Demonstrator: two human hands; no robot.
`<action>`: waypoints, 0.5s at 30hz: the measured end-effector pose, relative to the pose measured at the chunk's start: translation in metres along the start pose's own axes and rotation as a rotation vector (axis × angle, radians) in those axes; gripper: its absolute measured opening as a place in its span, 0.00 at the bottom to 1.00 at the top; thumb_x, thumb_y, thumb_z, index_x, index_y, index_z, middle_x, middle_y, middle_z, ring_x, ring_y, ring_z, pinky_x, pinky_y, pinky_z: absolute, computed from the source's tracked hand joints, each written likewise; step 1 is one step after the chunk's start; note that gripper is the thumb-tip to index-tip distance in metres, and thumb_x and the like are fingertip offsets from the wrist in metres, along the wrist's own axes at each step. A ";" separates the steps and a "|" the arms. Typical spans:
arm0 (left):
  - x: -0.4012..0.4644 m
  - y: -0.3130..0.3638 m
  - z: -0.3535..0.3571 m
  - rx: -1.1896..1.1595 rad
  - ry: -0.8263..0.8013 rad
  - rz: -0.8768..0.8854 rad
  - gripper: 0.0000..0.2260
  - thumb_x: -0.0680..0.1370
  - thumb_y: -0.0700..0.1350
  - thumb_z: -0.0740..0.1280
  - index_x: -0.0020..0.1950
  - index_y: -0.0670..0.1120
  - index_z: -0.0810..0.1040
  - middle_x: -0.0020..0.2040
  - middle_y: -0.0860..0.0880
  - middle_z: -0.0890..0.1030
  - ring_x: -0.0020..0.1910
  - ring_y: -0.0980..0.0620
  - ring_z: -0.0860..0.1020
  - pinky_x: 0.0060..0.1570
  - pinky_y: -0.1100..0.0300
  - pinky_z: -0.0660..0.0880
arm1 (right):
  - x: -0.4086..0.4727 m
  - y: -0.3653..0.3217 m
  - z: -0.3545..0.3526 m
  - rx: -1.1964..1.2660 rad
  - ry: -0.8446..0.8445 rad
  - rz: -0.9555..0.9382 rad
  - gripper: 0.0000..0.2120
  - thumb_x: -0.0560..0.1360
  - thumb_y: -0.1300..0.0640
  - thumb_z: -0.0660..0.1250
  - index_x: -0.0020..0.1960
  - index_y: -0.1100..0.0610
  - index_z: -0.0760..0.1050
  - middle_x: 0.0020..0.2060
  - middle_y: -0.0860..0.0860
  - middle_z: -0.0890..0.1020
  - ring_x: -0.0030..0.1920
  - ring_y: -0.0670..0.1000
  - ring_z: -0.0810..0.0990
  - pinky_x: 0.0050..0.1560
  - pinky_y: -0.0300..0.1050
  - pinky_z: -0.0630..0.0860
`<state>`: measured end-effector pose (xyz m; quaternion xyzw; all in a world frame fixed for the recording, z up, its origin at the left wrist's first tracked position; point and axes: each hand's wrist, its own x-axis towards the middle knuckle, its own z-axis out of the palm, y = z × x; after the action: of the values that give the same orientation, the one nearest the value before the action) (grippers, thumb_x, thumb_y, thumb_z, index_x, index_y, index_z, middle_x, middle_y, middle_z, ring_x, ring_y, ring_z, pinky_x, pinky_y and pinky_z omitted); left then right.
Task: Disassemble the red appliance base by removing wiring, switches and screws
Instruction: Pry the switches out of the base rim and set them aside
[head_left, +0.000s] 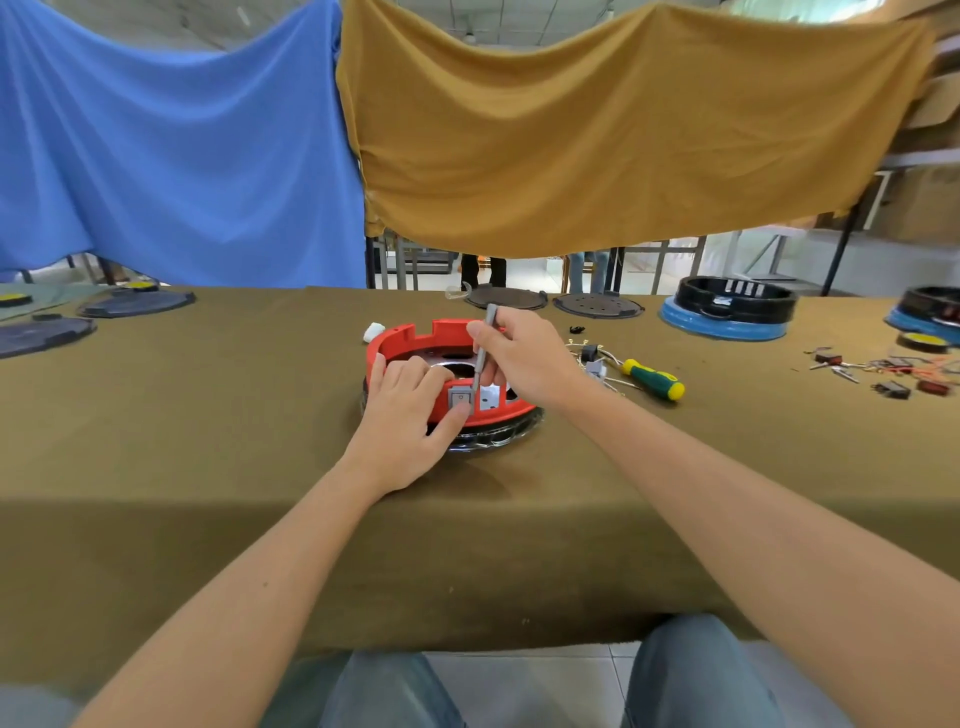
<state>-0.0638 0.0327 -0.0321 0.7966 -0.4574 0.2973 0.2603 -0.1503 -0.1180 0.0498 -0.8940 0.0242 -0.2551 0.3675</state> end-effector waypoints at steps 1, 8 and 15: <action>0.000 0.000 0.000 0.003 0.000 -0.001 0.17 0.79 0.59 0.55 0.56 0.49 0.74 0.48 0.55 0.69 0.53 0.51 0.68 0.72 0.44 0.55 | 0.001 -0.002 0.000 -0.013 -0.012 0.005 0.14 0.84 0.51 0.59 0.45 0.58 0.75 0.34 0.55 0.83 0.33 0.50 0.81 0.43 0.50 0.80; -0.001 0.000 0.000 0.009 -0.004 -0.020 0.20 0.79 0.60 0.53 0.57 0.48 0.74 0.49 0.54 0.69 0.54 0.49 0.69 0.74 0.48 0.51 | 0.011 -0.014 -0.003 -0.129 -0.133 0.115 0.16 0.84 0.51 0.58 0.45 0.60 0.76 0.31 0.53 0.82 0.31 0.48 0.78 0.41 0.47 0.77; 0.000 0.000 -0.001 -0.002 -0.003 -0.038 0.21 0.78 0.61 0.53 0.59 0.48 0.75 0.50 0.54 0.71 0.56 0.50 0.70 0.74 0.49 0.51 | 0.006 -0.013 -0.005 -0.036 -0.005 0.036 0.14 0.84 0.53 0.58 0.47 0.62 0.74 0.37 0.59 0.84 0.34 0.53 0.83 0.42 0.51 0.81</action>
<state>-0.0639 0.0335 -0.0316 0.8055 -0.4429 0.2905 0.2660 -0.1491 -0.1134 0.0646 -0.9004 0.0439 -0.2460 0.3561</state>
